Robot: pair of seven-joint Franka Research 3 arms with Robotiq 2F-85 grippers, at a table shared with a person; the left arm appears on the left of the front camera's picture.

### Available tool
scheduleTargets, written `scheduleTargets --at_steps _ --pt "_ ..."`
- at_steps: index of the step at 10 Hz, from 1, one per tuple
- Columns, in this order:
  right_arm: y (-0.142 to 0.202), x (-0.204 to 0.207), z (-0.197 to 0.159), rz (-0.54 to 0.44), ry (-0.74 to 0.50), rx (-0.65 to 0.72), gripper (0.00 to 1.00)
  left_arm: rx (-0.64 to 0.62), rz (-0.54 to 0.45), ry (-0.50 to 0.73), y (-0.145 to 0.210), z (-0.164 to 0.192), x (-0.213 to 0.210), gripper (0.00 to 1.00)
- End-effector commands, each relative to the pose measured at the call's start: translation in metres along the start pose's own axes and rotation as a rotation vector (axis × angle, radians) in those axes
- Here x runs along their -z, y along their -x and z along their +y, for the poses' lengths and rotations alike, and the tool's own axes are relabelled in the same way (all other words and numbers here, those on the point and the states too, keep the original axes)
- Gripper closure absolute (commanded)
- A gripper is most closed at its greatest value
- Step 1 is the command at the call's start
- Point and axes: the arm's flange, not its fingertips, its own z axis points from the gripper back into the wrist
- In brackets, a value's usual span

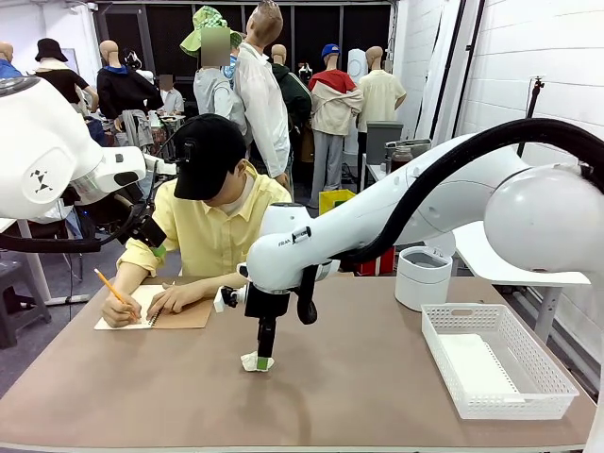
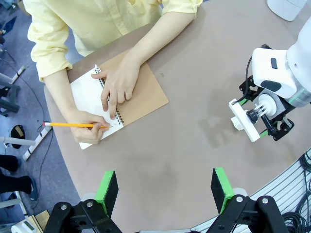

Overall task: Sort the paper based on its condition.
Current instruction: If a person hands you a paper, place it in the Organizing basket , and if it's crumpled, put it in the Trash can.

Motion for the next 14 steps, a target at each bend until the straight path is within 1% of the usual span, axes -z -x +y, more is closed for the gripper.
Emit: scheduleTargets --at_steps 1,6,8,9,10,11,13,14 --pt "-0.007 0.002 -0.007 0.028 0.002 0.008 0.00 0.002 0.000 -0.004 0.000 0.002 0.000 0.00" --pt "-0.008 0.013 -0.013 0.050 -0.006 0.023 0.00 0.002 0.000 -0.004 0.000 0.002 0.000 0.00" --pt "-0.009 0.015 -0.015 0.040 -0.039 0.030 0.00 0.002 0.000 -0.004 0.000 0.002 0.000 0.00" --pt "-0.009 0.016 -0.015 0.043 -0.041 0.035 0.14 0.002 0.000 -0.004 0.000 0.002 0.000 0.00" --pt "-0.009 0.016 -0.016 0.041 -0.040 0.041 0.34 0.002 0.000 -0.004 0.000 0.002 0.000 0.00" --pt "-0.009 0.017 -0.016 0.042 -0.040 0.044 0.48 0.002 0.000 -0.004 0.000 0.002 0.000 0.00" --pt "-0.009 0.020 -0.017 0.034 -0.046 0.049 0.62 0.002 0.000 -0.004 0.000 0.002 0.000 0.00" --pt "-0.009 0.021 -0.018 0.034 -0.051 0.049 0.77 0.002 0.000 -0.004 0.000 0.002 0.000 0.00"
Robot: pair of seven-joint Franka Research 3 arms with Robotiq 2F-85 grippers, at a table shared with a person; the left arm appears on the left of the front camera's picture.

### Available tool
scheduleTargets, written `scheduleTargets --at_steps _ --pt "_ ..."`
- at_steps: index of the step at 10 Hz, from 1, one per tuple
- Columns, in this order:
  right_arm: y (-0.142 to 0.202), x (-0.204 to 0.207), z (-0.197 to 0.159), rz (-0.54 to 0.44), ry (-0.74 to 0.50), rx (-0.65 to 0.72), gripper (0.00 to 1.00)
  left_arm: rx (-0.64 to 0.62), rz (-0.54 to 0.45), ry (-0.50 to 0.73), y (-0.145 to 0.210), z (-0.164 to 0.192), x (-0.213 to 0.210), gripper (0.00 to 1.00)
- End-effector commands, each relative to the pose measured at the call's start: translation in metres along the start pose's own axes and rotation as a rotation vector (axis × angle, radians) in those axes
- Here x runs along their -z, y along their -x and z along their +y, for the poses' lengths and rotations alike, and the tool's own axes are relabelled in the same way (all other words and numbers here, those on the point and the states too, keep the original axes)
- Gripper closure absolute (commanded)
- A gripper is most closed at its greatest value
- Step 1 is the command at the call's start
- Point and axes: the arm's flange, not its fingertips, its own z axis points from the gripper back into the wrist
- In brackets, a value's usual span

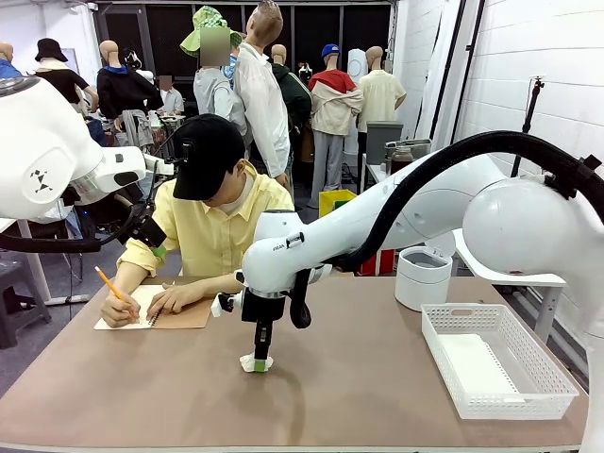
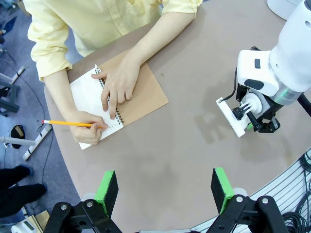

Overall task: Sort the paper based on its condition.
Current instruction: If a person hands you a paper, place it in the Organizing basket , and if it's crumpled, put it in the Trash can.

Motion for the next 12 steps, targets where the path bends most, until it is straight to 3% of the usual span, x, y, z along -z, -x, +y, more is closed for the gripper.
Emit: scheduleTargets --at_steps 1,5,8,12 --pt "-0.003 0.002 -0.002 0.002 -0.021 0.019 0.97 0.002 0.000 -0.004 0.000 0.002 0.000 0.00" --pt "0.005 -0.019 -0.002 -0.036 -0.015 0.064 1.00 0.002 0.000 -0.004 0.000 0.002 0.000 0.00" --pt "0.053 -0.106 0.000 -0.053 -0.017 0.170 1.00 0.002 0.000 -0.004 0.000 0.002 0.000 0.00" --pt "0.128 -0.192 -0.003 0.099 0.071 0.435 1.00 0.002 0.000 -0.004 0.000 0.002 0.000 0.00"
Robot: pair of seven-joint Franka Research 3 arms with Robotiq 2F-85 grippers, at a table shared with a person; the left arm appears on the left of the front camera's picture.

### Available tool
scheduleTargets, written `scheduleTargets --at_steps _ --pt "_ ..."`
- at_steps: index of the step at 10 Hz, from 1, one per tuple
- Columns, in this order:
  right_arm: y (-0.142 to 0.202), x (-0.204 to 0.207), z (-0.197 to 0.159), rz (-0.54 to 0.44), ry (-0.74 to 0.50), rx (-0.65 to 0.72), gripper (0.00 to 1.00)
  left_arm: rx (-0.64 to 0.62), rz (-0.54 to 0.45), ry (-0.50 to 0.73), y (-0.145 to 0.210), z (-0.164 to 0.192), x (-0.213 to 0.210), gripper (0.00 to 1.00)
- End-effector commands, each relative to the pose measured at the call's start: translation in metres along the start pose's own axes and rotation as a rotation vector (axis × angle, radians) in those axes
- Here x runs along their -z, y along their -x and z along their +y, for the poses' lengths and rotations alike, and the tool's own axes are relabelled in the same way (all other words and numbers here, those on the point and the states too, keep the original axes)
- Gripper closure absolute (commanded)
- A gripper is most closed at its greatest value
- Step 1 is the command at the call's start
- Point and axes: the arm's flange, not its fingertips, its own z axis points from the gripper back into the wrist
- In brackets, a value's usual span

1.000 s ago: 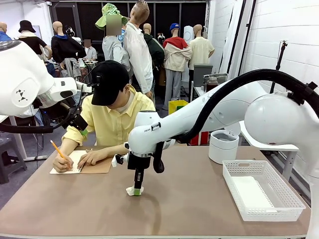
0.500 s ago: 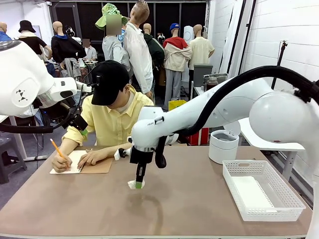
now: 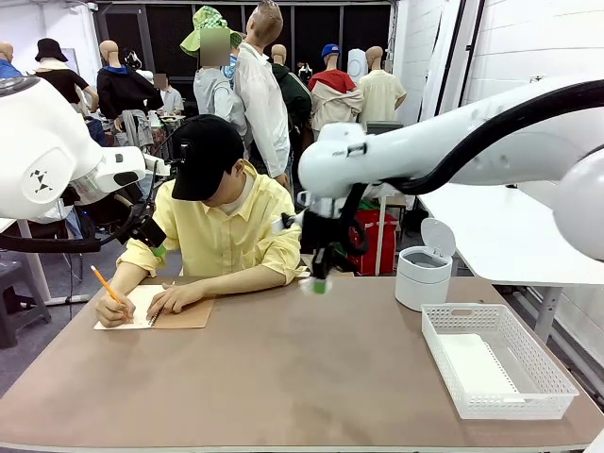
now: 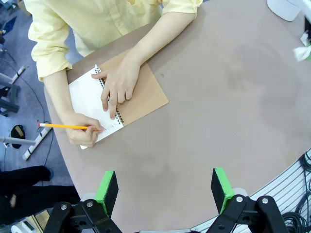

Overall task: Sort the paper based on its condition.
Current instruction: If a person hands you a paper, place it in the Organizing basket , and if it's crumpled, put it in the Trash can.

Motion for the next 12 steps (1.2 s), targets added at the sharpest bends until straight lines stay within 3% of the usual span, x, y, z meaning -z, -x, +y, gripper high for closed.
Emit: scheduleTargets --at_steps 1,3,4,8,9,10,12 --pt "0.021 0.000 -0.007 0.075 0.041 0.128 1.00 0.002 0.000 -0.004 0.000 0.001 0.000 0.00" --pt "0.029 -0.010 -0.007 0.074 0.088 0.164 1.00 0.002 0.000 -0.004 0.000 0.001 0.000 0.00" --pt "0.030 -0.015 -0.018 0.053 0.045 0.111 1.00 0.002 0.000 -0.004 0.000 0.001 0.000 0.00" --pt "0.030 -0.016 -0.017 0.061 0.058 0.126 1.00 0.002 0.000 -0.004 0.000 0.001 0.000 0.00" --pt "0.027 -0.012 -0.018 0.144 0.289 0.250 1.00 0.002 0.000 -0.004 0.000 0.001 0.000 0.00" --pt "0.030 -0.013 -0.023 0.182 0.414 0.333 1.00 0.002 0.000 -0.004 0.000 0.001 0.000 0.00" --pt "0.042 -0.020 -0.039 0.234 0.520 0.413 1.00 0.002 0.000 -0.004 0.000 0.001 0.000 0.00"
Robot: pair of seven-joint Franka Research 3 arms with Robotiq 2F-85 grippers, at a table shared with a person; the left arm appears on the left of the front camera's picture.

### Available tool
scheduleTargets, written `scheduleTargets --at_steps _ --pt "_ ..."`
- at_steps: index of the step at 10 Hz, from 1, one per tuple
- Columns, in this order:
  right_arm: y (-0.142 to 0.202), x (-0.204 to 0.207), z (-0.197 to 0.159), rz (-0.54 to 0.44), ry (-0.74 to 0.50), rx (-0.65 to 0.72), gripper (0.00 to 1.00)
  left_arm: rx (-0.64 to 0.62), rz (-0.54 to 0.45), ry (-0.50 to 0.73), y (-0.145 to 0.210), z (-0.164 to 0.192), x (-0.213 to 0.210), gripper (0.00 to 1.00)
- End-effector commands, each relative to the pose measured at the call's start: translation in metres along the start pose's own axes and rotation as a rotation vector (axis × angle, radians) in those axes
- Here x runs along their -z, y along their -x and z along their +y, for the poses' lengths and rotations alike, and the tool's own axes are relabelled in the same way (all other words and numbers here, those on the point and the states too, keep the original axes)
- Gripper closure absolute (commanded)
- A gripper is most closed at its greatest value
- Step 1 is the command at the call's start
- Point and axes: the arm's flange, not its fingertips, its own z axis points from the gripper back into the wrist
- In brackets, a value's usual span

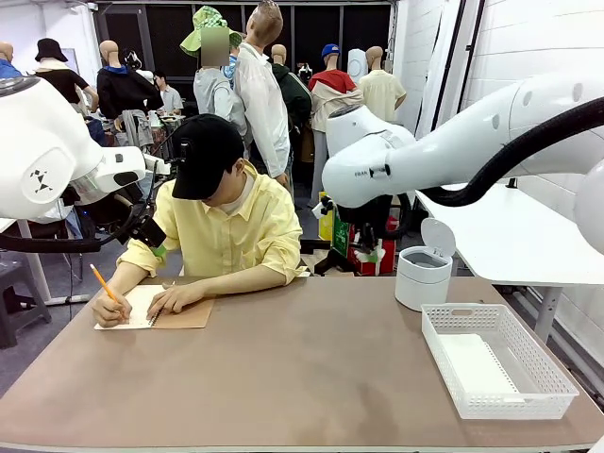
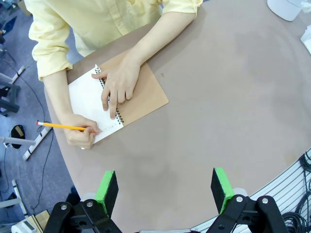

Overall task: Sort the paper based on its condition.
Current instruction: If a person hands you a paper, place it in the Organizing basket , and if it's crumpled, put it in the Trash can.

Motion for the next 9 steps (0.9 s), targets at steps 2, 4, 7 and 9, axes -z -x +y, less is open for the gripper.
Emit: scheduleTargets --at_steps 2,4,7,9 --pt "0.016 0.020 -0.018 0.095 0.140 0.175 1.00 0.002 0.000 -0.004 0.000 0.001 0.000 0.00" --pt "0.028 0.033 -0.035 0.075 0.173 0.222 1.00 0.002 0.000 -0.004 0.000 0.001 0.000 0.00" --pt "0.040 0.049 -0.062 0.040 0.195 0.275 1.00 0.002 0.000 -0.004 0.000 0.001 0.000 0.00" --pt "0.046 0.061 -0.080 0.032 0.215 0.294 1.00 0.002 0.000 -0.004 0.000 0.001 0.000 0.00"
